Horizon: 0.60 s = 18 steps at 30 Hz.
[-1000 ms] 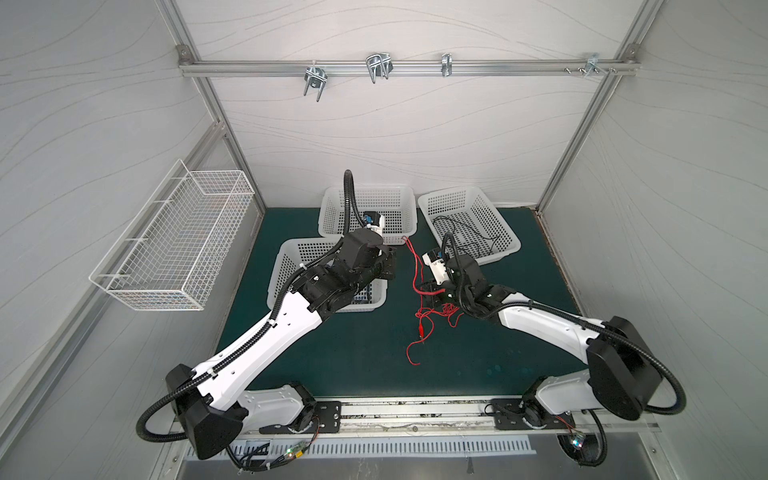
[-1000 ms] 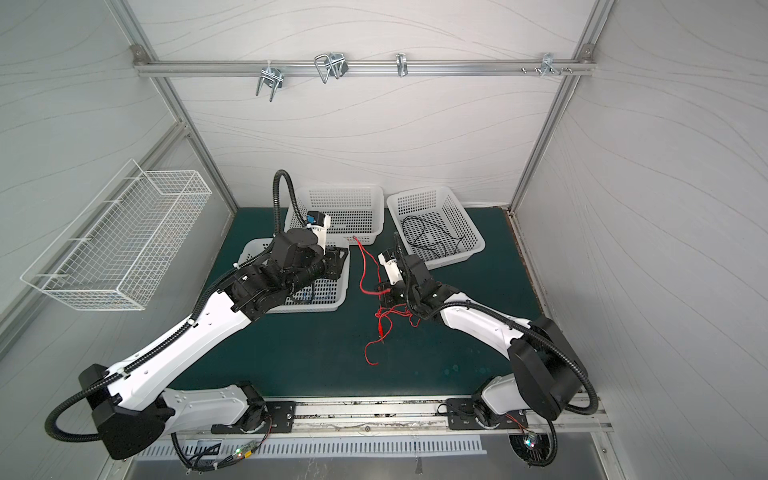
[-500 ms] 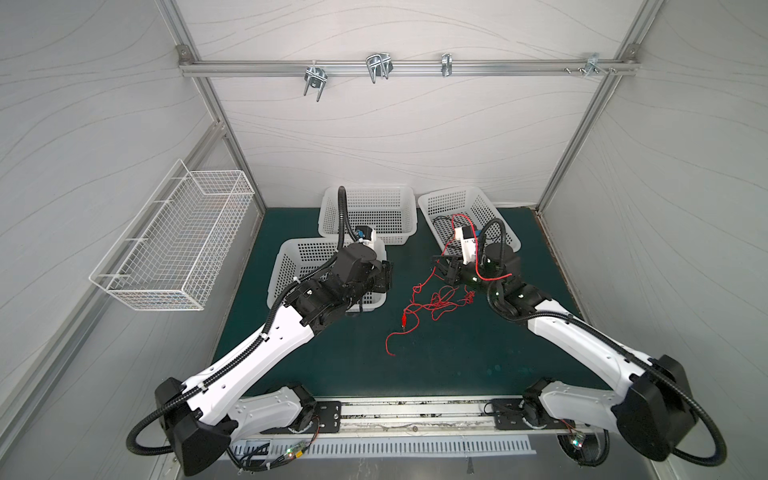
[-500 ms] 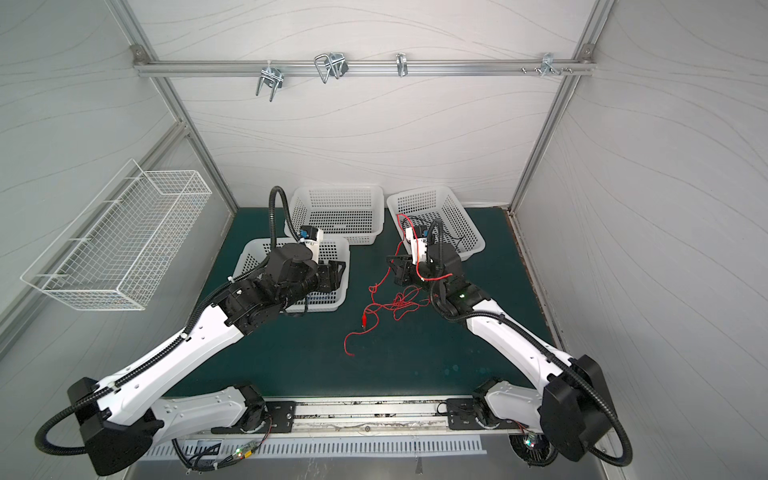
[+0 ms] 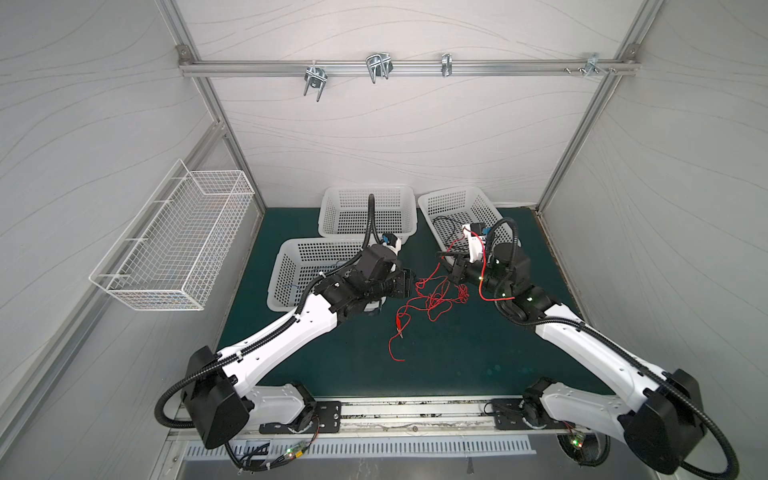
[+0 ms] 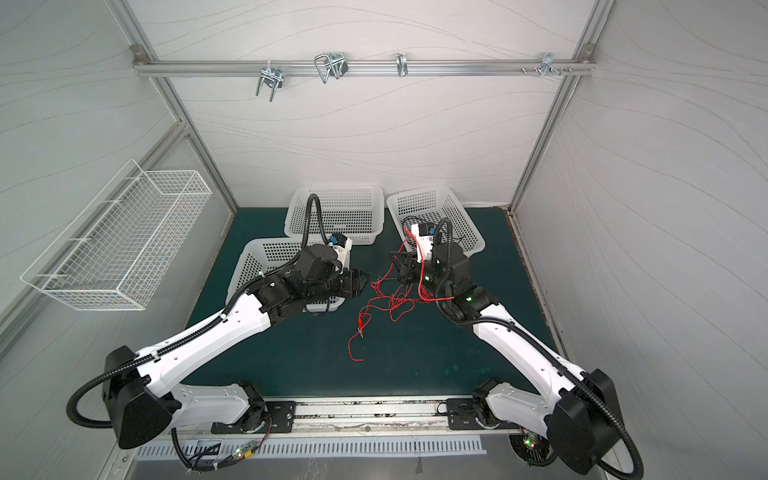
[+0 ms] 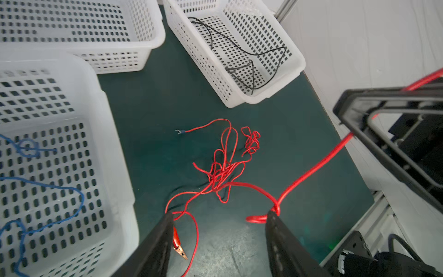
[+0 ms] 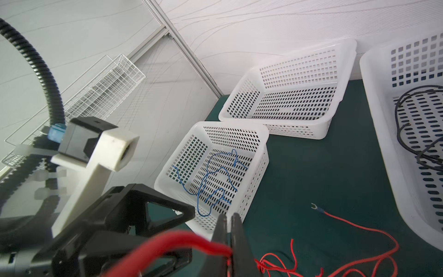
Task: Untangle the cables
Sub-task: 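Lift the red wire with the right gripper toward the farthest basket, then grasp the red wire held by the right gripper with the left gripper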
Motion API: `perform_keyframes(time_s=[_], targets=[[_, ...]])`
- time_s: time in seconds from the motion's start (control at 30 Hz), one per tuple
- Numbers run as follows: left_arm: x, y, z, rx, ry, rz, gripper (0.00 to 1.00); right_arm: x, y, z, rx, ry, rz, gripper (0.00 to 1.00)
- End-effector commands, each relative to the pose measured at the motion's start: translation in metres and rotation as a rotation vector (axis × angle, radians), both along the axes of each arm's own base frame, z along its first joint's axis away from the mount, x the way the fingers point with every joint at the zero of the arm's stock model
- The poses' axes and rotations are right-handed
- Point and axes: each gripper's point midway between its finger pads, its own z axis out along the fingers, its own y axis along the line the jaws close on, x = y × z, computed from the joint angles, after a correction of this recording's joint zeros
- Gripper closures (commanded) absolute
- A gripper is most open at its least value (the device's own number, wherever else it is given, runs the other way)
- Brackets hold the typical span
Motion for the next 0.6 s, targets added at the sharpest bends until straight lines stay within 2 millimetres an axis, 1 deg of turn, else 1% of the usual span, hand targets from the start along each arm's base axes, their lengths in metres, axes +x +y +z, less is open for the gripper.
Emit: perform_keyframes(time_s=[0.0, 0.17, 0.3, 0.4, 0.47, 0.57], targets=[[0.004, -0.028, 0.049, -0.123, -0.107, -0.086, 0.35, 0.002, -0.001, 0.013, 0.017, 0.010, -0.004, 1.00], [-0.003, -0.047, 0.062, -0.177, -0.140, -0.178, 0.33, 0.003, 0.003, 0.014, 0.034, 0.040, 0.012, 1.00], [-0.010, -0.061, 0.066, -0.165, -0.165, -0.243, 0.33, 0.007, 0.005, 0.015, 0.048, 0.072, 0.025, 1.00], [-0.009, -0.065, 0.060, -0.124, -0.158, -0.246, 0.34, 0.009, 0.007, 0.017, 0.080, 0.093, 0.038, 1.00], [-0.003, -0.063, 0.054, -0.091, -0.149, -0.221, 0.36, 0.009, 0.008, 0.022, 0.109, 0.100, 0.050, 1.00], [0.002, -0.063, 0.050, -0.065, -0.146, -0.205, 0.41, 0.008, 0.009, 0.028, 0.135, 0.106, 0.066, 1.00]])
